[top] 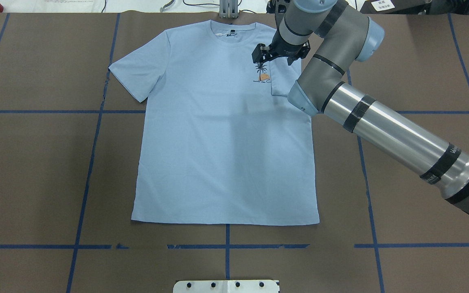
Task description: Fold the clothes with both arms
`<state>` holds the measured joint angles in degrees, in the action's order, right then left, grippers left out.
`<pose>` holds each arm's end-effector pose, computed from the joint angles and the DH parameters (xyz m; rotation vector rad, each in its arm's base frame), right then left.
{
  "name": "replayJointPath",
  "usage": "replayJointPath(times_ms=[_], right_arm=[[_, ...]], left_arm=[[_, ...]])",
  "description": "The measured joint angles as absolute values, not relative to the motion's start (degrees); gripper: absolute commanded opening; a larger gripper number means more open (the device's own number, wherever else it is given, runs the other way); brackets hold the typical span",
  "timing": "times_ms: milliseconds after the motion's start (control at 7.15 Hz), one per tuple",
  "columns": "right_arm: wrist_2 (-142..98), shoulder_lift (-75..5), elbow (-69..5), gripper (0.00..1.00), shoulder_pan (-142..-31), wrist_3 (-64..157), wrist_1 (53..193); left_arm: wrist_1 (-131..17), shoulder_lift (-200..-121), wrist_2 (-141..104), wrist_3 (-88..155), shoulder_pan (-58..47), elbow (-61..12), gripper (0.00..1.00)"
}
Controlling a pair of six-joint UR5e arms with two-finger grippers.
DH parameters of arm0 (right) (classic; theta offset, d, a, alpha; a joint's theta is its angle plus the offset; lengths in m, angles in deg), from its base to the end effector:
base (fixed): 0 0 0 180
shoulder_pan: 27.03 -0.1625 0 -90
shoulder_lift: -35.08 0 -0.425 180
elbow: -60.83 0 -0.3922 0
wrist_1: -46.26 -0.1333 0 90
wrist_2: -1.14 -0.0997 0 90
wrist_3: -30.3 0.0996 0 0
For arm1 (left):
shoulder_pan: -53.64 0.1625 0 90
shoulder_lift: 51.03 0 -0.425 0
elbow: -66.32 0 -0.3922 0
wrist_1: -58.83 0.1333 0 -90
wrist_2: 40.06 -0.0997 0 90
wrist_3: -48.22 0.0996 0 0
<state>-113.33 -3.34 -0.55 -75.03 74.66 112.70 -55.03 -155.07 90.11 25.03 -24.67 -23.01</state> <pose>-0.4860 -0.6773 0.2636 0.3068 -0.8405 -0.1349 0.0560 -0.6114 0.4844 0.3905 0.8295 0.0412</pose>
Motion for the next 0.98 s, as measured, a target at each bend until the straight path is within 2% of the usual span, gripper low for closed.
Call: replayJointPath(times_ms=[140,699,979], right_arm=[[-109.9,-3.0,-0.4,0.86,-73.9,68.3,115.1],[-107.8,-2.5,1.1,0.56,-72.8,52.2,120.2],[-109.8,-2.4,1.9,0.56,-72.7,51.9,120.1]], left_arm=[[-55.0,-154.8,90.1,25.0,-24.7,-23.7,1.0],[-55.0,-154.4,90.1,24.8,-24.8,-24.9,1.0],[-55.0,-154.5,90.1,24.8,-24.8,-25.0,1.0]])
